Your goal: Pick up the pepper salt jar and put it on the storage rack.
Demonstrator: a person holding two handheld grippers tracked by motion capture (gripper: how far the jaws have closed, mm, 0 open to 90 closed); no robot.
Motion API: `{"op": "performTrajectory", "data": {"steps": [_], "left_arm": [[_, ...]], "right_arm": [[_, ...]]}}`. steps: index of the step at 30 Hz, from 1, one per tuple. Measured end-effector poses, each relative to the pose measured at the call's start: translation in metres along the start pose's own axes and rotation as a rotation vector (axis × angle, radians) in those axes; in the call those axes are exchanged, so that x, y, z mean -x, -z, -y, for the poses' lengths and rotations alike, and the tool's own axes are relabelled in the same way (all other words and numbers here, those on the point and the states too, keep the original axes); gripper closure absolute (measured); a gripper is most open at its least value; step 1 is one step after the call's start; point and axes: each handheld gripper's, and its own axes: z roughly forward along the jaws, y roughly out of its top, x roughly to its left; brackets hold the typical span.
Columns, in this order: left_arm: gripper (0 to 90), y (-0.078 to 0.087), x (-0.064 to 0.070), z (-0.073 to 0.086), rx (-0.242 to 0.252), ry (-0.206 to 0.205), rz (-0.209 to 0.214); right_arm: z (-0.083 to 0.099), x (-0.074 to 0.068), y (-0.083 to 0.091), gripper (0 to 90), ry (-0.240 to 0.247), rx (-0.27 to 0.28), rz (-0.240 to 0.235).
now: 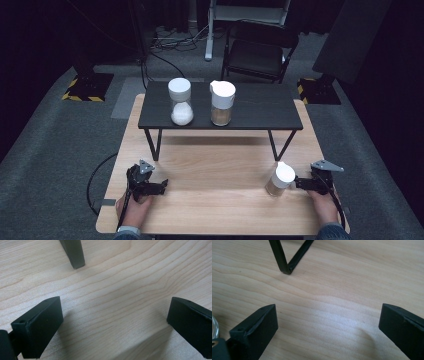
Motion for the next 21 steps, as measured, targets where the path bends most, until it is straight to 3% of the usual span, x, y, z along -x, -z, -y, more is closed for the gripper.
{"op": "performTrajectory", "data": {"steps": [2, 6, 21], "left_arm": [[0.1, 0.000, 0.000, 0.000, 0.000, 0.001, 0.000], [0.1, 0.000, 0.000, 0.000, 0.000, 0.001, 0.001], [0.1, 0.000, 0.000, 0.000, 0.000, 0.001, 0.000]], "right_arm": [[-0.003, 0.001, -0.001, 2.0, -0.016, -0.027, -0.003], [-0.012, -0.002, -0.005, 1.6, -0.005, -0.087, 0.003], [-0.012, -0.002, -0.005, 1.3, -0.012, -0.090, 0.004]]}}
